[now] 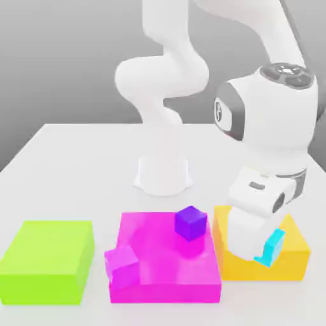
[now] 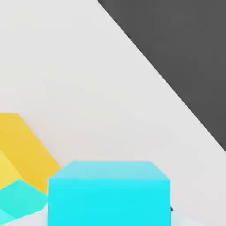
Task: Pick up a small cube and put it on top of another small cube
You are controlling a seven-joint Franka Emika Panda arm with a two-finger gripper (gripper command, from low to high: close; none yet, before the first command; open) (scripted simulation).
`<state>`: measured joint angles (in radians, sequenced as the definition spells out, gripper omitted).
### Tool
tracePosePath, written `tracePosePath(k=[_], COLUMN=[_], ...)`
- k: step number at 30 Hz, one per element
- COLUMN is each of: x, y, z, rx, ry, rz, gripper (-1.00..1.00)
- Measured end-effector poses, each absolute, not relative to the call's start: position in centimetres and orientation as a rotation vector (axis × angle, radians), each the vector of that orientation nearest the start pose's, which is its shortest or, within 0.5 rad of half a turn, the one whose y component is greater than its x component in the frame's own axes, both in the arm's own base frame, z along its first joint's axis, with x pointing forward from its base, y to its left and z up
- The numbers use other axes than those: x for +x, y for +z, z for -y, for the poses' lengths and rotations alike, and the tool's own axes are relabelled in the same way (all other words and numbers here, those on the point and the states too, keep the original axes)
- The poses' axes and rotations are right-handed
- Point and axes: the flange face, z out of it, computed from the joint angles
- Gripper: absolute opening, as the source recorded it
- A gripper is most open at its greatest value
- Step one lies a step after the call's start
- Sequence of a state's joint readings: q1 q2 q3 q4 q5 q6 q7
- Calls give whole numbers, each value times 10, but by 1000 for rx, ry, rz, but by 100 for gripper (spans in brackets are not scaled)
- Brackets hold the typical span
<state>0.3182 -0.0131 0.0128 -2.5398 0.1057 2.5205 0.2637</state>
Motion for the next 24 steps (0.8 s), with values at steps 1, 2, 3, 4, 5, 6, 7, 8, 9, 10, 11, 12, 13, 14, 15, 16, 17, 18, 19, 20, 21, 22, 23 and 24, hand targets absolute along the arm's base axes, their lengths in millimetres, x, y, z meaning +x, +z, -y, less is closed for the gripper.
tracePosePath(k=[1, 2, 3, 4, 5, 6, 7, 8, 9, 10, 11, 12, 13, 14, 15, 16, 17, 18, 19, 20, 21, 22, 23, 24], x=[422, 413, 404, 396, 387, 378, 369, 360, 351, 342, 333, 324, 315, 306, 302, 301, 300, 300, 300, 300, 299, 298, 298, 298], y=[281, 285, 289, 292, 295, 297, 299, 301, 302, 303, 303, 303, 302, 301, 296, 289, 281, 272, 263, 254, 245, 237, 237, 237], z=[-141, -135, -130, -124, -118, -112, -107, -101, -95, -89, -84, -78, -73, -67, -64, -63, -62, -62, -62, -62, -62, -62, -62, -62], rx=[-3083, -3081, -3079, -3077, -3074, -3071, -3067, -3063, -3058, -3052, -3046, -3039, -3032, -3023, -3018, -3016, -3015, -3015, -3015, -3015, -3016, -3016, -3016, -3016], ry=[38, 38, 38, 38, 37, 36, 35, 32, 30, 26, 23, 19, 14, 9, 5, 3, 2, 2, 1, 1, 0, 0, 0, 0], rz=[-84, -137, -189, -243, -298, -353, -409, -466, -523, -580, -638, -696, -756, -815, -848, -864, -872, -876, -879, -880, -880, -880, -880, -880], gripper=[-100, -100, -100, -100, -100, -100, -100, -100, -100, -100, -100, -100, -100, -100, -100, -100, -100, -100, -100, -100, -100, 100, 100, 100])
